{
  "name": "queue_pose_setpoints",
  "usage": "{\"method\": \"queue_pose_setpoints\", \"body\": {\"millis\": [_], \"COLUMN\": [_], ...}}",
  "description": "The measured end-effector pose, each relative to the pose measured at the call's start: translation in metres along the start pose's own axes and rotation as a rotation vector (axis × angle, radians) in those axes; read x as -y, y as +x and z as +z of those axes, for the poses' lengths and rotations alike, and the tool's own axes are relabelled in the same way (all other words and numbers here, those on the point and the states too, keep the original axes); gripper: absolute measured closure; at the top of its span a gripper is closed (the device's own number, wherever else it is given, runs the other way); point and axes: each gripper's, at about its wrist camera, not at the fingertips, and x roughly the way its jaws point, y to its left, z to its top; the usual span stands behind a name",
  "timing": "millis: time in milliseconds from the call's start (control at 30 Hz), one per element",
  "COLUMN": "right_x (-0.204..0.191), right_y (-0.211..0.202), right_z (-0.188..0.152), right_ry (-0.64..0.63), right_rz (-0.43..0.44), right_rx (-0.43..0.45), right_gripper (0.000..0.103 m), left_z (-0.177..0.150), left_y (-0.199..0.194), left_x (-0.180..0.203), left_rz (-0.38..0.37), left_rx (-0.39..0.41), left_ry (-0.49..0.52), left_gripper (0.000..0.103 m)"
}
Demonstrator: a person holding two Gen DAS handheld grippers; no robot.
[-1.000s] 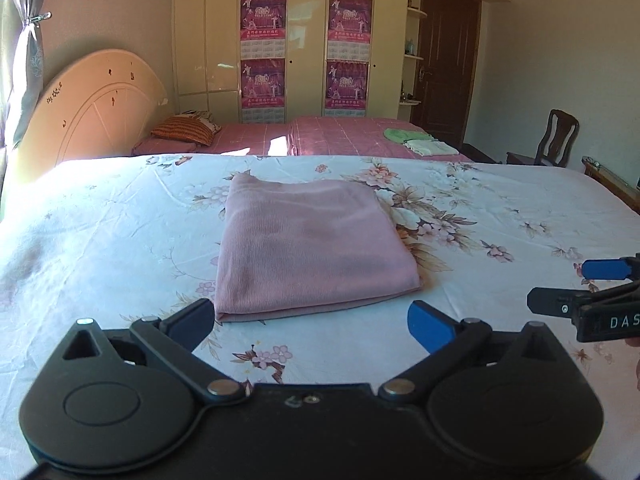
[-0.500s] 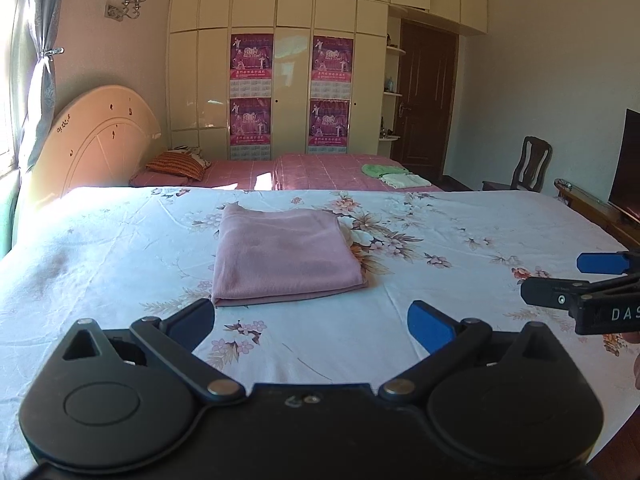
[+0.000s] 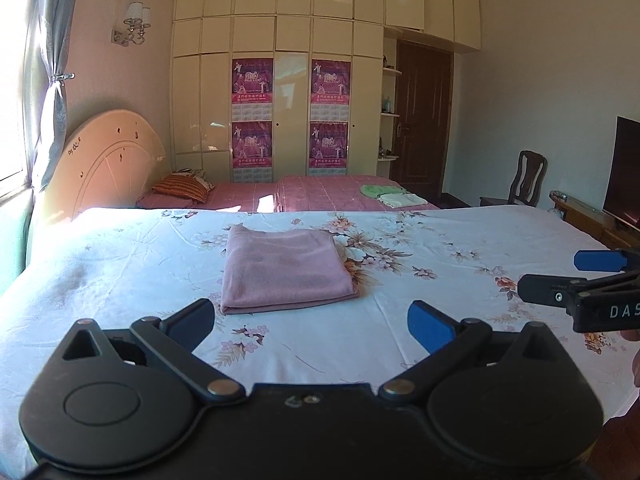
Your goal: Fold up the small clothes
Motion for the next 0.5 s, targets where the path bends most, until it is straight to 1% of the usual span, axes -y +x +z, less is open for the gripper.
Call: {"method": "queue_pose_setpoints", "body": {"millis": [333, 500], "right_x": [-0.002, 0.000], "right_y": [-0.014, -0.012], "right_z": [0.000, 0.002], "right_ry": [-0.006, -0.005], "right_rz": [0.013, 0.014], "right_rx": [0.012, 0.014], "right_gripper": [0.000, 0.000], "left_z": [-0.002, -0.002], "left_y": [-0.005, -0.004], "left_x": [0.000, 0.000], "left_rz": [0.003, 0.006], "left_rx": [0.012, 0.013], "left_ry": [0.007, 0.013], "left_gripper": [0.000, 0.000]}}
